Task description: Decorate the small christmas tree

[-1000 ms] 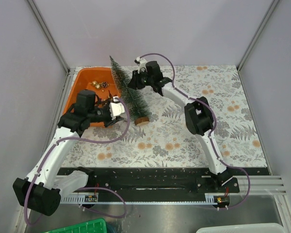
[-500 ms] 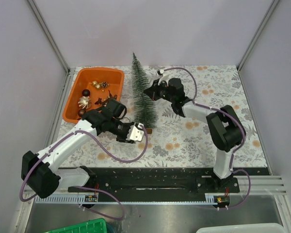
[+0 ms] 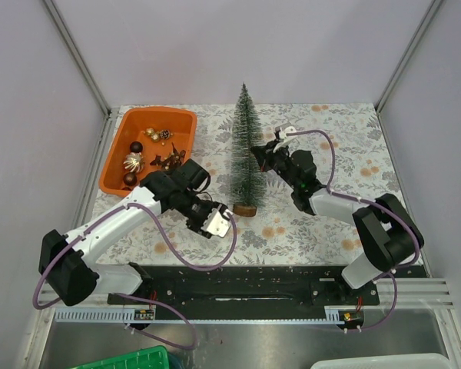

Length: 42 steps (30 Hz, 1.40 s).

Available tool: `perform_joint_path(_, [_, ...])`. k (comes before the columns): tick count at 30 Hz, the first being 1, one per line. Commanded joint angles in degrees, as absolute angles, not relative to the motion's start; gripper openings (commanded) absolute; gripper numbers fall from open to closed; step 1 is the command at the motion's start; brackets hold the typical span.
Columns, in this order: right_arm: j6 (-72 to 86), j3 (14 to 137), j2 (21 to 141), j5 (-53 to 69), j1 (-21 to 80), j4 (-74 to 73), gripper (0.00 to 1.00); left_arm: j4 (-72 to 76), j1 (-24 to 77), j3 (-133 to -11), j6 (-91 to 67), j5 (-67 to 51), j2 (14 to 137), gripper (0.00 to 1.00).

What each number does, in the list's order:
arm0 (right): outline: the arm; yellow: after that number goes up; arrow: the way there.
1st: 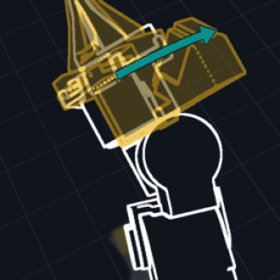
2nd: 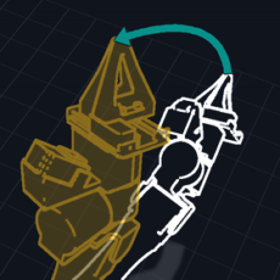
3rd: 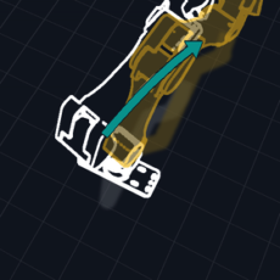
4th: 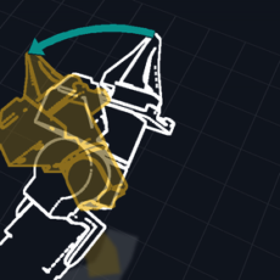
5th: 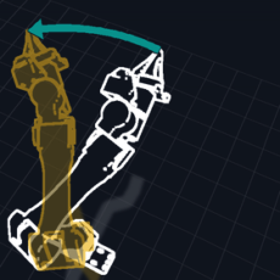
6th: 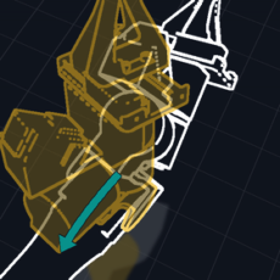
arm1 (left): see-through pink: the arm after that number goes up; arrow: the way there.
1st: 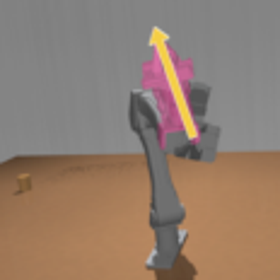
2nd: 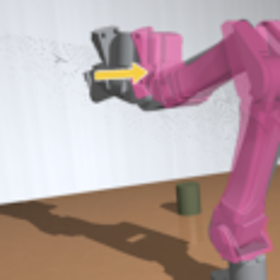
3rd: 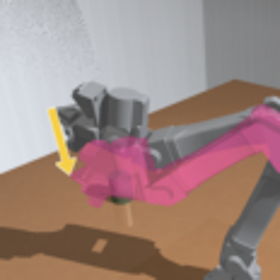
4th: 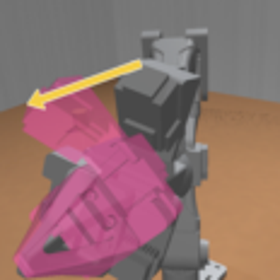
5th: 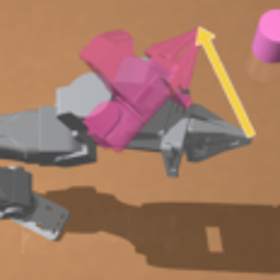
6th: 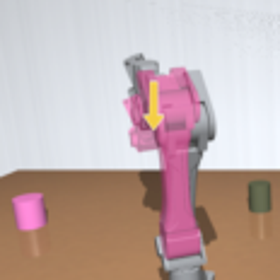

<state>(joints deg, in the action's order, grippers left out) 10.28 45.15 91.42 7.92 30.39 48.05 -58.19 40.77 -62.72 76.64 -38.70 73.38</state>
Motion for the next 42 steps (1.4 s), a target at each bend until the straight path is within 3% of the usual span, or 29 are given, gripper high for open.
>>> perform_joint_path(1, [4.93, 40.97, 85.61, 0.27, 31.64, 54.75, 0.00, -59.86, 41.05, -64.16, 79.55, -39.20, 74.53, 0.62])
perform_joint_path(3, [2.73, 38.51, 83.42, -3.68, 32.43, 56.68, 0.00, -56.71, 41.13, -63.90, 75.35, -39.29, 75.40, 0.72])
perform_joint_path(7, [-1.65, 33.15, 79.20, -7.20, 33.22, 60.55, 0.00, -50.19, 40.96, -66.43, 65.06, -37.45, 79.26, 0.80])
perform_joint_path(13, [-6.41, 28.75, 73.66, -9.92, 33.84, 62.40, 0.00, -60.63, 40.78, -73.30, 65.21, -37.87, 86.57, 0.92])
perform_joint_path(19, [-9.57, 26.11, 70.58, -13.18, 35.15, 63.19, 0.00, -57.49, 43.76, -69.53, 64.52, -36.04, 87.02, 0.92])
perform_joint_path(23, [-9.23, 24.17, 69.44, -15.47, 36.30, 64.34, 0.00, -46.10, 47.36, -66.10, 56.38, -28.51, 86.92, 0.88])
perform_joint_path(28, [-6.51, 21.80, 67.42, -20.55, 36.39, 63.46, 0.00, -40.79, 48.16, -72.41, 44.76, -23.03, 93.85, 0.88])
perform_joint_path(42, [2.11, 18.20, 64.52, -25.13, 36.39, 61.09, 0.00, -33.58, 53.96, -79.27, 41.93, -22.14, 97.64, 0.89])
